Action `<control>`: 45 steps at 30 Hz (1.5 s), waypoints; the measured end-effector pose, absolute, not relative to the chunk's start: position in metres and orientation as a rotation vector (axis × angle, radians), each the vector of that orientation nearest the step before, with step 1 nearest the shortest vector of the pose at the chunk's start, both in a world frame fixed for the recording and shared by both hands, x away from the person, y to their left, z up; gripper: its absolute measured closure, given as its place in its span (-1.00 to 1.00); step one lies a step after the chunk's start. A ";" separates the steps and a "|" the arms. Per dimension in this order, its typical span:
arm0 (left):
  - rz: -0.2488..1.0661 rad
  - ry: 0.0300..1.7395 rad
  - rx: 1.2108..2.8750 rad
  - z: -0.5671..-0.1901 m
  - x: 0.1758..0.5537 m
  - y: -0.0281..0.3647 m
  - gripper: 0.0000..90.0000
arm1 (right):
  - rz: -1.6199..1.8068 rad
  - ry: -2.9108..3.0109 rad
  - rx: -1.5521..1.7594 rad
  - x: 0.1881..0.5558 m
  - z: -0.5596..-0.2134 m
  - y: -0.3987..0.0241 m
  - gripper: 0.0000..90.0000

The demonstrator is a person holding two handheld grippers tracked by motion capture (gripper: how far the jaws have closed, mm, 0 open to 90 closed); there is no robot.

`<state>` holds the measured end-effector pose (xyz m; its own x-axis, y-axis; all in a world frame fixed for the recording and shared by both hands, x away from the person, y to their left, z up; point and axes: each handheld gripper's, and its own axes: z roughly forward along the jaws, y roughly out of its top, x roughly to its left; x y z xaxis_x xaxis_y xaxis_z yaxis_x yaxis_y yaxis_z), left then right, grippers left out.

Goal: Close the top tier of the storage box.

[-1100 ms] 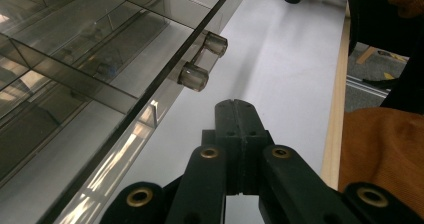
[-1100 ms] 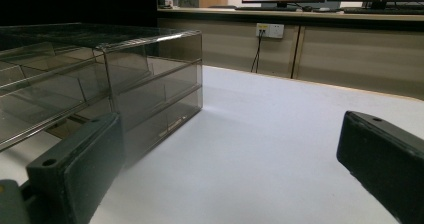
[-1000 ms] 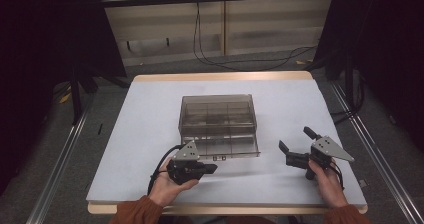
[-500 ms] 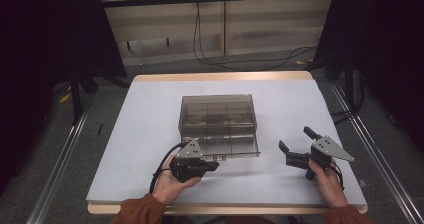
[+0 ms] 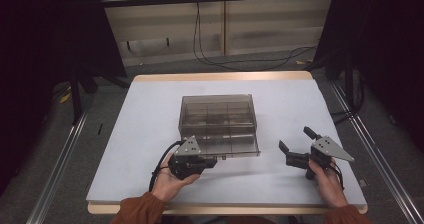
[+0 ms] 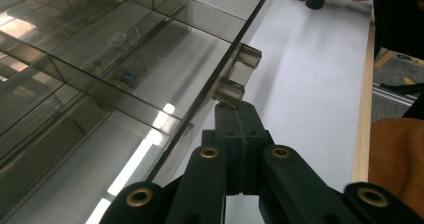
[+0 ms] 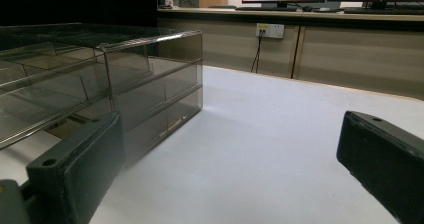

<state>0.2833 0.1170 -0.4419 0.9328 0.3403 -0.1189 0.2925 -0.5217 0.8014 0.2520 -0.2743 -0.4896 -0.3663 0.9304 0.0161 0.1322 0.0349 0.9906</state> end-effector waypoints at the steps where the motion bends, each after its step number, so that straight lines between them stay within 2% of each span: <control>1: 0.065 0.448 2.152 -0.442 0.283 0.117 1.00 | 1.406 1.594 1.102 0.252 -0.490 -0.274 -1.00; 45: 0.080 0.477 2.116 -0.440 0.296 0.119 1.00 | 1.407 1.594 1.103 0.252 -0.490 -0.274 -1.00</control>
